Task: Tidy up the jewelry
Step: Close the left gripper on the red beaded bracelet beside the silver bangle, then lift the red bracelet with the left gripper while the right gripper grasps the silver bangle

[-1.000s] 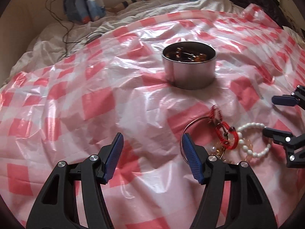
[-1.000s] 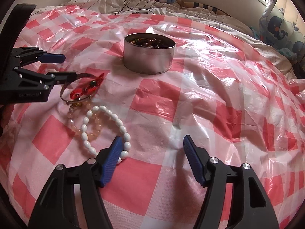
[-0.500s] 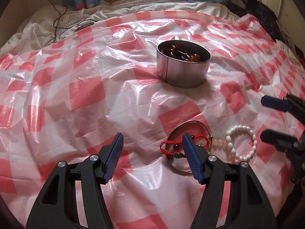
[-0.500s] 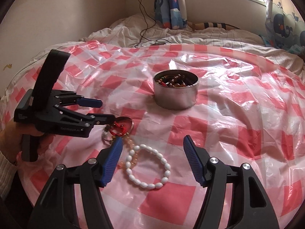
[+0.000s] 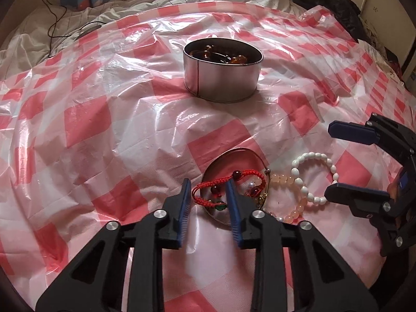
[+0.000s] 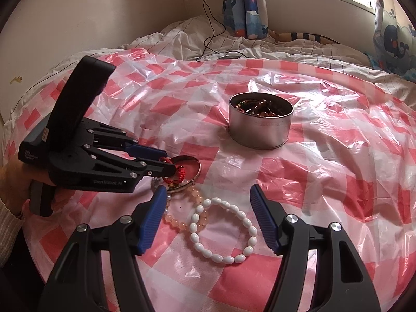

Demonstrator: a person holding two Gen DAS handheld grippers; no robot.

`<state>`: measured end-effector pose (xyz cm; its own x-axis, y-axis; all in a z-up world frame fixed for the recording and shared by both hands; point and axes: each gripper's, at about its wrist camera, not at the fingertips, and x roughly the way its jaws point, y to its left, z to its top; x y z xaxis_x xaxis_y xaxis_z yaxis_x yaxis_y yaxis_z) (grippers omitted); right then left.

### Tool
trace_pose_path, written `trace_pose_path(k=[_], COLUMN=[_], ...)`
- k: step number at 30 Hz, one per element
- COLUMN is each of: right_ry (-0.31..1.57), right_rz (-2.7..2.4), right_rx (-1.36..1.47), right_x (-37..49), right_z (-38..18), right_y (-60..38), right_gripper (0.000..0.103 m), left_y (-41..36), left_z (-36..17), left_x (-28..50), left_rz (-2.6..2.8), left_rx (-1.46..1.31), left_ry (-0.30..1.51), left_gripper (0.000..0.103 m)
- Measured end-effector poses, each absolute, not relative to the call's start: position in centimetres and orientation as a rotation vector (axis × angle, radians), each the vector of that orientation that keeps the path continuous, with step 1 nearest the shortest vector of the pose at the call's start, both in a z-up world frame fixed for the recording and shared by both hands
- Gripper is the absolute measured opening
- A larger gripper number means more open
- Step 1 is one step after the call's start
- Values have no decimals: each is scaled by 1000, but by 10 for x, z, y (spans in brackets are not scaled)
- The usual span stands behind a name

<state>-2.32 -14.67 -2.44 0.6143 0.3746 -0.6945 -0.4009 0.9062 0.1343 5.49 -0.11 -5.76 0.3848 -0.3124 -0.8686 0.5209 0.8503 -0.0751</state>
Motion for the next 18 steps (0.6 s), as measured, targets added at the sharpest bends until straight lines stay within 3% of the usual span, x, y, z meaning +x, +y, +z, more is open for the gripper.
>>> trace_pose_path(k=[2, 5, 18], right_ry=[789, 788, 771], right_rz=[448, 449, 489], right_rx=[-33, -31, 7], right_x=[-23, -24, -12], right_z=[-24, -23, -21], right_y=[-147, -148, -138], right_gripper=[64, 64, 63], left_y=[-2, 2, 40], left_z=[-57, -53, -26], left_x=[55, 56, 67], left_rz=[-531, -530, -483], left_rx=[236, 225, 61], left_ry=[1041, 1034, 964], left_gripper=[11, 5, 5])
